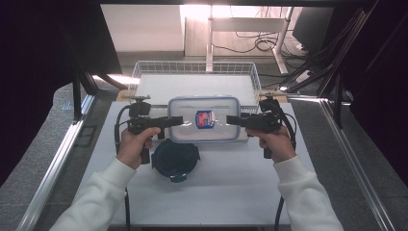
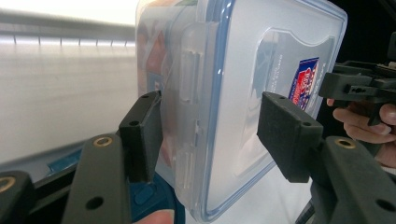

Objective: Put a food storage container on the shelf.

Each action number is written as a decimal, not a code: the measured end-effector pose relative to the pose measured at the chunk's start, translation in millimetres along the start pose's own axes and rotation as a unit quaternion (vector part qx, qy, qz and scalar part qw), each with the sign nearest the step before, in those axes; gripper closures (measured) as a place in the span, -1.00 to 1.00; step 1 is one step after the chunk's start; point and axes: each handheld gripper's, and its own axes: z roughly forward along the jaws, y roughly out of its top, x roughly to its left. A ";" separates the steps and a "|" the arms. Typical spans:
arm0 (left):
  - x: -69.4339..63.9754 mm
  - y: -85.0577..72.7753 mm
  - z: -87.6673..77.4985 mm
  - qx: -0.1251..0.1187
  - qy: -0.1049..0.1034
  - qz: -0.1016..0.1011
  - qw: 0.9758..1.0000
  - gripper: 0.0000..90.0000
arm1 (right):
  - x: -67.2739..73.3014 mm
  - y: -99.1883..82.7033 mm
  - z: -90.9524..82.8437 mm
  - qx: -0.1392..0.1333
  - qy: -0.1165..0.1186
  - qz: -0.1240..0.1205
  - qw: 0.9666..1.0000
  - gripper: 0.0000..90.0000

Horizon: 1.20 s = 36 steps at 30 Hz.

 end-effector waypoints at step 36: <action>10.6 101.4 -3.3 -0.006 -0.005 0.027 1.000 -0.09 | -1.3 94.5 13.2 -0.018 -0.008 -0.001 1.000 -0.09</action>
